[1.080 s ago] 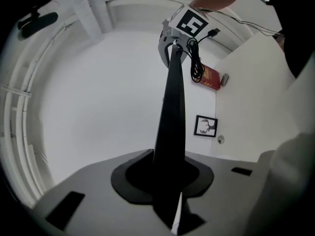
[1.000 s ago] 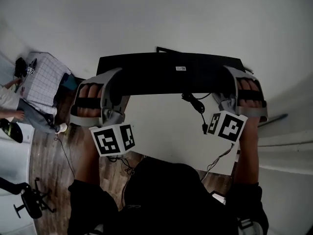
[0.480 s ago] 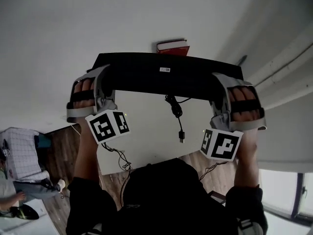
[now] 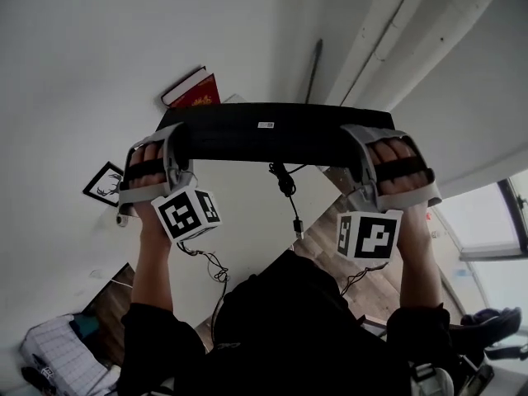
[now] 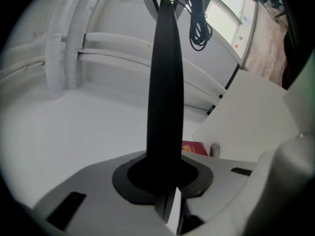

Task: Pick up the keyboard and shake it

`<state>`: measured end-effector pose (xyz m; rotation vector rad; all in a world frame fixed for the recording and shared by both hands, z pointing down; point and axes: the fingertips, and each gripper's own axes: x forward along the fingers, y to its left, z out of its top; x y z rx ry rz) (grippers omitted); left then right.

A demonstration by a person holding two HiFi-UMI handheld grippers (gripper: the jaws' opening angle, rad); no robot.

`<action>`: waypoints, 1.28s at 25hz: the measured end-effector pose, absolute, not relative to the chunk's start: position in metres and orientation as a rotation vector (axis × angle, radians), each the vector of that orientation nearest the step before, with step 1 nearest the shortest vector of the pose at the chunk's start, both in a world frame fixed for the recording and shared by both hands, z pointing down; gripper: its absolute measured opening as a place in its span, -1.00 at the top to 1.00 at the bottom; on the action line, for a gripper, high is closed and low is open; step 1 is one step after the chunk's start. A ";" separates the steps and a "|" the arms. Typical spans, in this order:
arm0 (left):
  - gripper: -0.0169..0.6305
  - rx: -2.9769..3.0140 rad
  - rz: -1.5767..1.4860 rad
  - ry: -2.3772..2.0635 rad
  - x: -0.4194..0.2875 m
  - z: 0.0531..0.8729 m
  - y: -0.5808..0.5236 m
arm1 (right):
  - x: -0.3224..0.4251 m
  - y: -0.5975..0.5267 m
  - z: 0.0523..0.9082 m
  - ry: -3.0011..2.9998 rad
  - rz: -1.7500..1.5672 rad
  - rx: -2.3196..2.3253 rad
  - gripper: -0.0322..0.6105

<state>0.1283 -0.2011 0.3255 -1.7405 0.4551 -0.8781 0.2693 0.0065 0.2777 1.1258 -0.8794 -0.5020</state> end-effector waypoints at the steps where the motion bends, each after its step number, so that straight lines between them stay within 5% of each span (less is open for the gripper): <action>1: 0.72 -1.739 -0.896 0.426 0.127 0.337 -0.198 | 0.271 0.007 0.288 -0.920 -0.469 1.111 0.63; 8: 0.72 -1.741 -1.120 0.238 0.063 0.434 -0.154 | 0.250 0.008 0.398 -1.309 -0.235 0.905 0.63; 20: 0.70 -2.064 -1.801 -0.076 -0.137 0.616 -0.084 | 0.098 -0.023 0.589 -1.655 0.094 0.227 0.63; 32: 0.71 -2.291 -2.118 -0.300 -0.134 0.682 -0.058 | 0.105 -0.036 0.678 -1.648 0.223 -0.136 0.63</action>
